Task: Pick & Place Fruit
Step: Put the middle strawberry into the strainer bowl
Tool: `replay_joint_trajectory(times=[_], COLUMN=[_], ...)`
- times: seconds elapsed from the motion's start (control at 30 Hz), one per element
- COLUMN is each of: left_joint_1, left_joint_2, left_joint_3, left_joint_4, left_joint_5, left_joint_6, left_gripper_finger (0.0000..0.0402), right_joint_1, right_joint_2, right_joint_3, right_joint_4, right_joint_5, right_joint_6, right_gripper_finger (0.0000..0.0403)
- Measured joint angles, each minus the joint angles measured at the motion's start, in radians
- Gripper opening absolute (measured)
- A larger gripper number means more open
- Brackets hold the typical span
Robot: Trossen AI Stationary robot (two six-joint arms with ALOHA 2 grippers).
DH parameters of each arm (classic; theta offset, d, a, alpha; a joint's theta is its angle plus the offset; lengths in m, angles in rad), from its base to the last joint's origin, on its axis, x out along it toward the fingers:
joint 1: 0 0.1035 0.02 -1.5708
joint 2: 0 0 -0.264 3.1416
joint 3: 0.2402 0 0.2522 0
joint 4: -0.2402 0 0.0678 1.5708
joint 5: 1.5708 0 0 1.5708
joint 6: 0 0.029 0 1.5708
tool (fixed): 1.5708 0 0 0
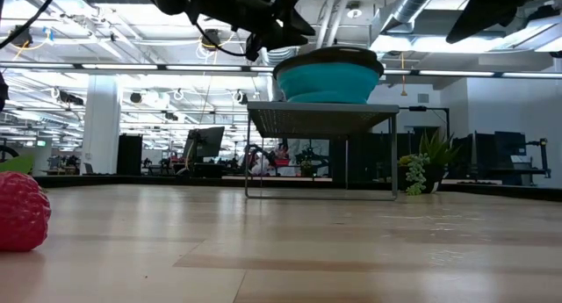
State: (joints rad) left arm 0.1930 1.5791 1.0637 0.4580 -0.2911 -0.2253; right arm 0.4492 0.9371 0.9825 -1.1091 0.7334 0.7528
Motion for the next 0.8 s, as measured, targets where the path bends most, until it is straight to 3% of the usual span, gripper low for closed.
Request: replay_joint_trajectory(times=[0.53, 0.8], left_joint_1=[-0.153, -0.31], left_joint_2=[-0.023, -0.142], left_joint_3=[0.0, 0.0], left_joint_4=[0.001, 0.006], left_joint_5=[-0.007, -0.129], left_joint_6=[0.009, 0.141], left_gripper_finger=[0.0088, 0.0056], right_joint_1=[0.014, 0.056], right_joint_2=[0.0, 0.0], right_joint_3=[0.0, 0.0], right_joint_4=[-0.001, -0.002], right_joint_5=[-0.029, -0.03], right_joint_6=[0.0, 0.0], right_gripper_finger=[0.0, 0.0])
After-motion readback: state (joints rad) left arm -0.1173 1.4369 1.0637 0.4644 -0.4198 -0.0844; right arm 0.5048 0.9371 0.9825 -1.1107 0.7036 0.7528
